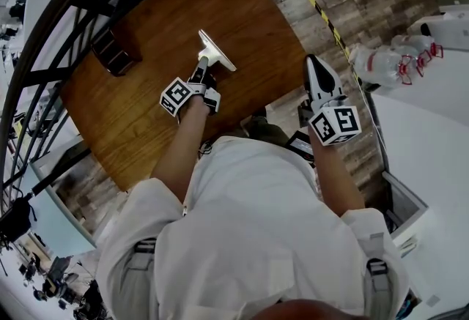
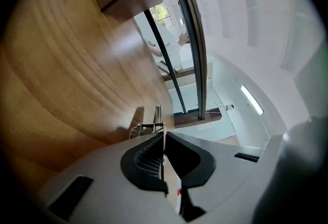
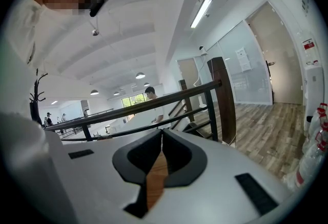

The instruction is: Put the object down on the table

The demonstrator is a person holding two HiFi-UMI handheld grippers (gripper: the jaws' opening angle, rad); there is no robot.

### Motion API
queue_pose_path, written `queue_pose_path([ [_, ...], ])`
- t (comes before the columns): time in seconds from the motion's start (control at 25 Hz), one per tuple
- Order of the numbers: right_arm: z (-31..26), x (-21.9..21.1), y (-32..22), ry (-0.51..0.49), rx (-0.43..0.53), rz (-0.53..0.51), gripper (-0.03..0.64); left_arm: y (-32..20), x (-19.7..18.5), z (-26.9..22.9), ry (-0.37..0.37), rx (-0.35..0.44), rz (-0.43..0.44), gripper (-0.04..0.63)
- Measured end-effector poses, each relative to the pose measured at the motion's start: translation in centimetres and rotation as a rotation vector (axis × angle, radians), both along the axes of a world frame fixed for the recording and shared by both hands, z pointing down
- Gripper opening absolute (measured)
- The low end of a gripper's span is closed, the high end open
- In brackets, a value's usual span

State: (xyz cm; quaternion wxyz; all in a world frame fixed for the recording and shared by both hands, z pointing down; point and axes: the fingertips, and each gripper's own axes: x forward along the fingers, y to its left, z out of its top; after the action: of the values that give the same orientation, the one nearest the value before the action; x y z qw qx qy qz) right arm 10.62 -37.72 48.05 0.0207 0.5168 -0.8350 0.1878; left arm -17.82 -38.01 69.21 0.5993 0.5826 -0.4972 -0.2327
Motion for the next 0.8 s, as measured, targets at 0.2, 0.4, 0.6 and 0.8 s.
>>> queue_pose_path([
  [0.2, 0.1, 0.3, 0.1, -0.006, -0.011, 0.011, 0.026, 0.1, -0.2, 0.5, -0.015, -0.025, 0.001, 0.017],
  [0.4, 0.1, 0.1, 0.1, -0.017, -0.014, 0.010, 0.026, 0.2, -0.4, 1.0, -0.021, -0.054, -0.007, 0.017],
  [0.6, 0.1, 0.4, 0.0, -0.019, -0.014, 0.010, 0.026, 0.2, -0.2, 1.2, -0.027, -0.069, -0.014, 0.017],
  [0.8, 0.0, 0.5, -0.2, -0.017, -0.015, 0.014, 0.026, 0.1, -0.3, 1.6, -0.025, -0.081, -0.017, 0.017],
])
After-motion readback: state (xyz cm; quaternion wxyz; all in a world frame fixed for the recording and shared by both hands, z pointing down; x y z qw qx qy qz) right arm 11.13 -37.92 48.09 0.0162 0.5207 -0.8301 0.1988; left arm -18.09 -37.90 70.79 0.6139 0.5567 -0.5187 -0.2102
